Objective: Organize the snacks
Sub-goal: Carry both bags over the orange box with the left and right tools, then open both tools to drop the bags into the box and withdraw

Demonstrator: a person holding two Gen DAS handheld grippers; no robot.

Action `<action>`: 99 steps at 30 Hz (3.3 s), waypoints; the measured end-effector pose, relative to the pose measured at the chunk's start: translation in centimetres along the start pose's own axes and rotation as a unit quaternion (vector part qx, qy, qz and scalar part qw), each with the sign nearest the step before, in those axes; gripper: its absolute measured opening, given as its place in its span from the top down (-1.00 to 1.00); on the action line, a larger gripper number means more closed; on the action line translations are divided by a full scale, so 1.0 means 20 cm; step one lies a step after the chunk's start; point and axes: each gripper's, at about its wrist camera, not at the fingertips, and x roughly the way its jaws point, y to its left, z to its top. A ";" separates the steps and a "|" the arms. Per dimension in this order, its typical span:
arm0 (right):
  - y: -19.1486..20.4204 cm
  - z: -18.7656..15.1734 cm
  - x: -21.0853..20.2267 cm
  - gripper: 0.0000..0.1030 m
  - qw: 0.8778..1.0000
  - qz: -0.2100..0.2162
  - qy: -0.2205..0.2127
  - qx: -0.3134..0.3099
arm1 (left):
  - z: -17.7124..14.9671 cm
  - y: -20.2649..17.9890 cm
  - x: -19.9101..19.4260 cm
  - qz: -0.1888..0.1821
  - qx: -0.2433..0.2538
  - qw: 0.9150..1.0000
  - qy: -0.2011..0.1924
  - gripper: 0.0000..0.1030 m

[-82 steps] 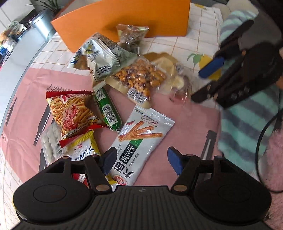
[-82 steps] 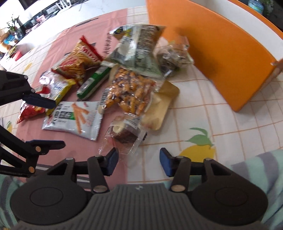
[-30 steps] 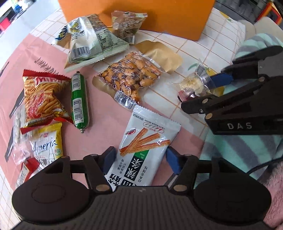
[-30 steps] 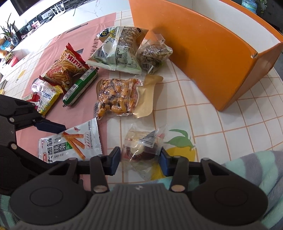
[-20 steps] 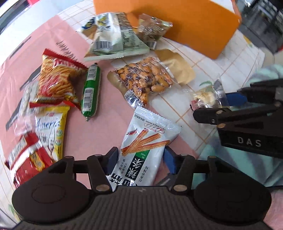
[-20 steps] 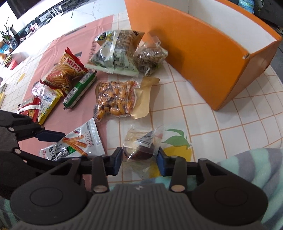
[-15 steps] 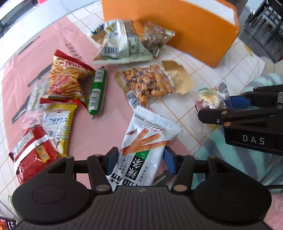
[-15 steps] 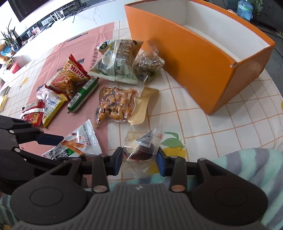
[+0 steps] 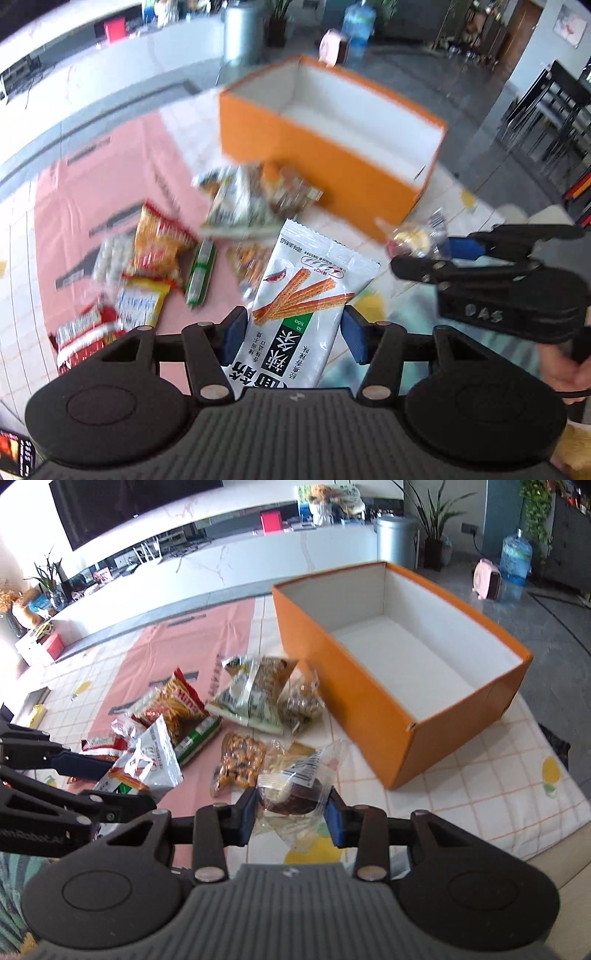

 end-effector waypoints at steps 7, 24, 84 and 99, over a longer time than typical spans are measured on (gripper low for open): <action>-0.13 0.18 -0.20 0.30 0.999 -0.004 -0.031 -0.030 | 0.25 -0.19 -0.10 -0.006 0.013 0.999 -0.039 -0.23; -0.52 0.57 -0.02 0.30 0.990 -0.057 0.017 -0.125 | 0.83 -0.36 0.27 -0.072 0.001 0.997 -0.010 -0.23; -0.63 0.67 0.55 -0.40 0.970 -0.042 0.184 -0.155 | 0.83 -0.30 0.43 -0.042 0.020 0.998 0.044 -0.46; -0.30 0.56 0.11 -0.65 0.987 -0.046 0.115 -0.107 | 0.52 -0.22 -0.05 0.016 -0.010 0.999 -0.029 -0.46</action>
